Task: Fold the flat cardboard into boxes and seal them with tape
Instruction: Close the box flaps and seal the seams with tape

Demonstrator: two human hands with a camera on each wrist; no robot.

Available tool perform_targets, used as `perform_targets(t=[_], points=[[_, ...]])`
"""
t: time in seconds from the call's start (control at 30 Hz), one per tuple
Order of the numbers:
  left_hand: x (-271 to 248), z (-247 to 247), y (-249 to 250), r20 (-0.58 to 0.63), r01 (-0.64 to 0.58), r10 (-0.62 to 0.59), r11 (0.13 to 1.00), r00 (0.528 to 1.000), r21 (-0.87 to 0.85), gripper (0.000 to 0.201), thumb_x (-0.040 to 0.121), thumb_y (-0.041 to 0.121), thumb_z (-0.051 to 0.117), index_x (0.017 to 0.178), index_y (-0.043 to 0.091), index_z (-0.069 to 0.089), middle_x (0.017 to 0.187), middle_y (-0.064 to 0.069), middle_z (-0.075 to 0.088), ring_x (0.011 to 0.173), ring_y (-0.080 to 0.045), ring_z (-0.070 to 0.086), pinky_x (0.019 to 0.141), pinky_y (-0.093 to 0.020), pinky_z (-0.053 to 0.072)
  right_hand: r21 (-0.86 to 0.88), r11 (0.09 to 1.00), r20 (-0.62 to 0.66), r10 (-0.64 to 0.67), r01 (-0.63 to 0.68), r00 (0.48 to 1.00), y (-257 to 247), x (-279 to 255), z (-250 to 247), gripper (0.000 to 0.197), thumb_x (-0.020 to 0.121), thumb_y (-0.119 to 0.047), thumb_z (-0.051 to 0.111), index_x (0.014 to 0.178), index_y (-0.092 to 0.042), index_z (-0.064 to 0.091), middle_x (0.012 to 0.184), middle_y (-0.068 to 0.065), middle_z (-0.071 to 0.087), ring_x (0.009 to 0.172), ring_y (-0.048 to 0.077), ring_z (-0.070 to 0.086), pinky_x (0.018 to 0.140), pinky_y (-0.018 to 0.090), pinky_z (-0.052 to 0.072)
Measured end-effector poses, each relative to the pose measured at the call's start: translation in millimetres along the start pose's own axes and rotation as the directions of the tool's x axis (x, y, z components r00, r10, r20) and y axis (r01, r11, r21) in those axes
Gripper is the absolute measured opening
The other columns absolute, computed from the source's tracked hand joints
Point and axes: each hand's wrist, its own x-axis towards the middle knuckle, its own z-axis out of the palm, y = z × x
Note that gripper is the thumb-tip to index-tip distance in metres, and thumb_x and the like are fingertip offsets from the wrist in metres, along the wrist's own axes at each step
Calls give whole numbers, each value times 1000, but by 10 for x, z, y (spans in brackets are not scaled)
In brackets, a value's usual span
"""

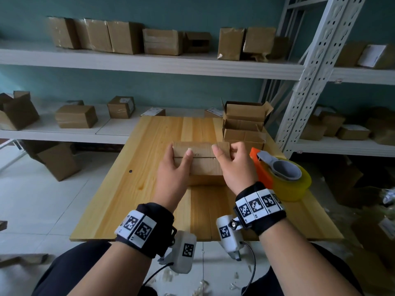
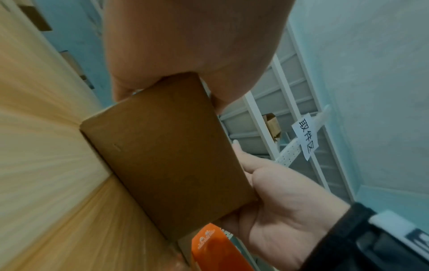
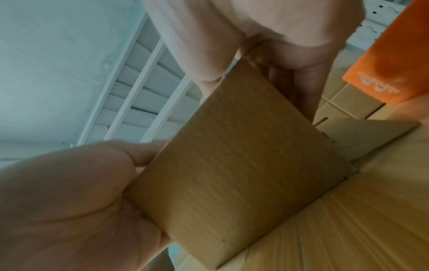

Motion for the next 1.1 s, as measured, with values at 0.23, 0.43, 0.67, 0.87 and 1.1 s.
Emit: perform_targets(t=[0.23, 0.43, 0.67, 0.87, 1.1], points=[[59, 63, 25, -47, -28, 33, 995, 998, 96, 37, 104, 55, 59, 116, 21, 66, 100, 6, 73, 91, -13, 71, 76, -37, 61, -101, 994, 24, 31, -28, 999, 17, 119, 13, 63, 98, -71, 49, 131, -17, 53, 86, -7, 63, 71, 11, 60, 54, 27, 40], [147, 1, 38, -53, 37, -28, 982, 998, 183, 43, 105, 57, 53, 99, 19, 72, 87, -7, 73, 79, -27, 69, 66, -45, 56, -291, 957, 92, 49, -20, 995, -40, 102, -16, 55, 105, -64, 37, 133, -18, 47, 79, -6, 57, 66, 10, 55, 51, 27, 34], [176, -51, 119, -31, 126, -123, 981, 992, 144, 40, 112, 47, 42, 86, 29, 65, 94, -14, 72, 81, -26, 64, 76, -46, 57, -250, 967, 46, 66, -52, 997, -41, 136, -18, 40, 113, -48, 29, 106, -18, 54, 72, -2, 55, 65, 19, 56, 57, 32, 36], [235, -16, 110, -15, 110, -110, 969, 994, 219, 37, 114, 40, 42, 104, 14, 65, 97, -14, 70, 78, -23, 61, 75, -43, 56, -222, 971, 128, 124, -94, 984, -99, 96, -36, 57, 106, -63, 38, 137, -16, 50, 94, -2, 66, 76, 13, 60, 60, 30, 43], [108, 14, 86, -30, -70, 77, 978, 997, 198, 34, 98, 51, 70, 108, 19, 65, 93, 4, 72, 80, -12, 70, 64, -28, 58, -216, 973, 50, 98, -85, 994, -186, -71, 61, 92, 83, -88, 53, 137, -15, 42, 118, 3, 68, 96, 22, 68, 66, 34, 55]])
